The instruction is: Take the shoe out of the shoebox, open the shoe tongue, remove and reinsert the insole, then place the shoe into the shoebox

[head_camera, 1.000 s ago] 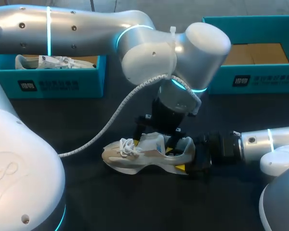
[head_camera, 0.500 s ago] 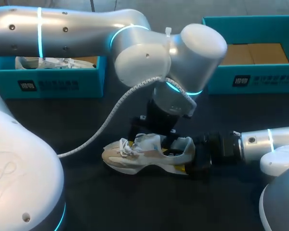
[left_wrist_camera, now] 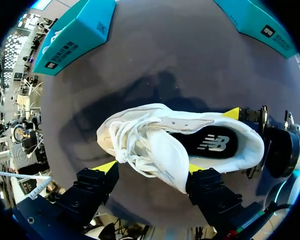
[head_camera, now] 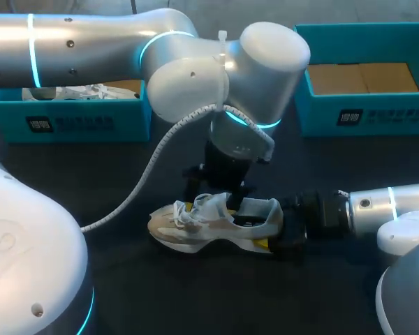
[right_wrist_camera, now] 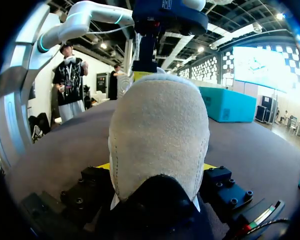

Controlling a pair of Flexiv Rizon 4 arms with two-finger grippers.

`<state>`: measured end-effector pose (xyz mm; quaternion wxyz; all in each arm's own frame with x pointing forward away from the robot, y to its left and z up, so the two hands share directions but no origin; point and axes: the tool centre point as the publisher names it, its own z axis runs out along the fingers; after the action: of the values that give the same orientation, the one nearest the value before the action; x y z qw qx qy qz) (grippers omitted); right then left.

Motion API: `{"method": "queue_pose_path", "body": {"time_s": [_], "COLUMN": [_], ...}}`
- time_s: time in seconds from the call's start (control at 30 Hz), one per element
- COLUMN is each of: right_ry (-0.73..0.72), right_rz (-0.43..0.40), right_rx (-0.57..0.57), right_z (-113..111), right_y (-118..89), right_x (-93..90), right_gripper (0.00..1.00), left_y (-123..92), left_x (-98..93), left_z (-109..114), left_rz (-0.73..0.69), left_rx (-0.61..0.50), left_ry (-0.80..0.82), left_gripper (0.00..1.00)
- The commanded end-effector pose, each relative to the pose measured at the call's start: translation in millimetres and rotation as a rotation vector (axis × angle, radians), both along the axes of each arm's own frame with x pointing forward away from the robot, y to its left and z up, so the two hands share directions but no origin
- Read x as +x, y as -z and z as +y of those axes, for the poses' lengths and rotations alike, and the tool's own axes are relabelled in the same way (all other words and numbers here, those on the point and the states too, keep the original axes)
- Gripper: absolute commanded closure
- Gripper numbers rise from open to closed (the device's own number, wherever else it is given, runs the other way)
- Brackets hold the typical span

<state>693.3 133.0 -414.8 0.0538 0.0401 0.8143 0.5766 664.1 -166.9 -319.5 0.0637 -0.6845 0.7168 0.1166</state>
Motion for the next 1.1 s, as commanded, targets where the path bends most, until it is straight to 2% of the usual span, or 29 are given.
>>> {"method": "queue_pose_path", "body": {"time_s": [0.03,0.1,0.2,0.3,0.43,0.67,0.83,0.93,1.0,1.07,1.1], "right_ry": [0.0,0.0,0.0,0.0,0.0,0.0,0.0,0.0,0.0,0.0,0.0], "right_rz": [0.001,0.001,0.001,0.001,0.001,0.001,0.001,0.001,0.001,0.001,0.001], "right_rx": [-0.006,-0.006,-0.006,-0.006,-0.006,-0.006,-0.006,-0.006,-0.006,-0.006,-0.006], "right_z": [2.2,2.2,2.2,2.2,2.2,2.2,2.2,2.2,2.2,2.2,2.2], "right_y": [-0.1,-0.1,-0.1,-0.1,-0.1,-0.1,-0.1,-0.1,-0.1,-0.1,-0.1], "right_x": [0.7,0.7,0.7,0.7,0.7,0.7,0.7,0.7,0.7,0.7,0.7], "right_gripper": [1.0,1.0,1.0,1.0,1.0,1.0,1.0,1.0,1.0,1.0,1.0], "left_y": [-1.0,0.0,1.0,1.4,0.7,-0.5,-2.3,-4.3,-5.3,-5.4,-5.3], "left_x": [-5.2,-7.1,-8.2,-8.3,-4.9,1.4,2.9,1.7,-0.2,-2.4,-3.2], "left_z": [-5.4,-9.5,-13.1,-14.6,-13.3,-3.9,-0.1,0.4,-0.3,-2.1,-2.9], "left_rz": [-0.008,-0.009,-0.012,-0.013,-0.022,-0.034,-0.036,-0.035,-0.031,-0.029,-0.028], "left_rx": [-0.003,-0.003,-0.003,-0.003,-0.004,-0.002,-0.006,-0.009,-0.011,-0.01,-0.01], "left_ry": [0.012,0.021,0.027,0.031,0.026,0.0,-0.013,-0.015,-0.014,-0.01,-0.006], "left_gripper": [0.22,0.23,0.3,0.47,0.63,0.68,0.81,0.82,0.78,0.59,0.59]}}
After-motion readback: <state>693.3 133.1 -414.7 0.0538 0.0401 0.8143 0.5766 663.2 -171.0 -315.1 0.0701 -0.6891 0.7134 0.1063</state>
